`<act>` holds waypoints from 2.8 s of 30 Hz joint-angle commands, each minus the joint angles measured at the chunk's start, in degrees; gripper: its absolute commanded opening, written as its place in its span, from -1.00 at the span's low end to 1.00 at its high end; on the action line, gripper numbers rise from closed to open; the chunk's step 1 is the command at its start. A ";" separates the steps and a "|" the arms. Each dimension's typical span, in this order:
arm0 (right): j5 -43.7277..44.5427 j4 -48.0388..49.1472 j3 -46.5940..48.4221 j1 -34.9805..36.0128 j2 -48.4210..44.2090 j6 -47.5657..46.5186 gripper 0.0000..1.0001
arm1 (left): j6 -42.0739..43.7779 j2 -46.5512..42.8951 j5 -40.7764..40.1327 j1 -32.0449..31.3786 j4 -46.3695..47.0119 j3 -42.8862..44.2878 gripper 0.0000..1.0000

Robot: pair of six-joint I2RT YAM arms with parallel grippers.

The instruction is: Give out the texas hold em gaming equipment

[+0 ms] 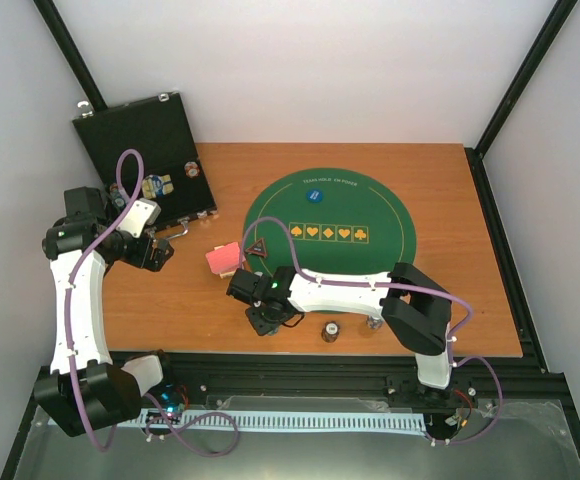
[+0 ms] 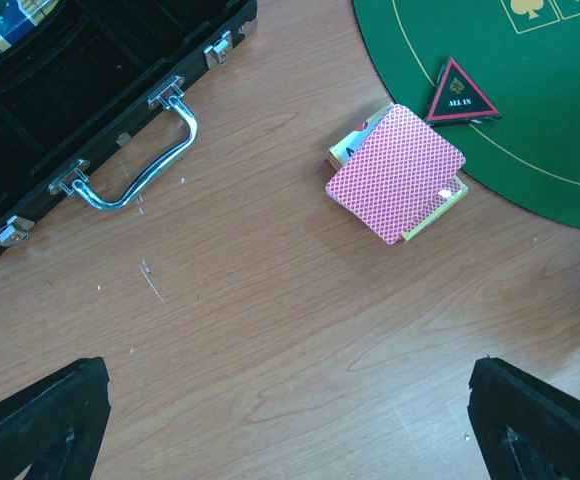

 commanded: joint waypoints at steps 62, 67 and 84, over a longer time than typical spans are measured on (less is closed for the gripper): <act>-1.18 -7.35 34.12 -24.46 26.08 -14.57 -0.05 | 3.61 -1.58 1.51 0.13 -1.53 0.05 1.00; -0.46 -7.82 34.08 -24.45 23.99 -14.82 0.14 | 3.50 -1.78 1.61 0.11 -1.83 0.26 1.00; 6.01 -5.41 12.96 -12.99 0.27 -9.16 0.47 | 3.96 -2.65 1.01 0.10 -2.84 0.54 1.00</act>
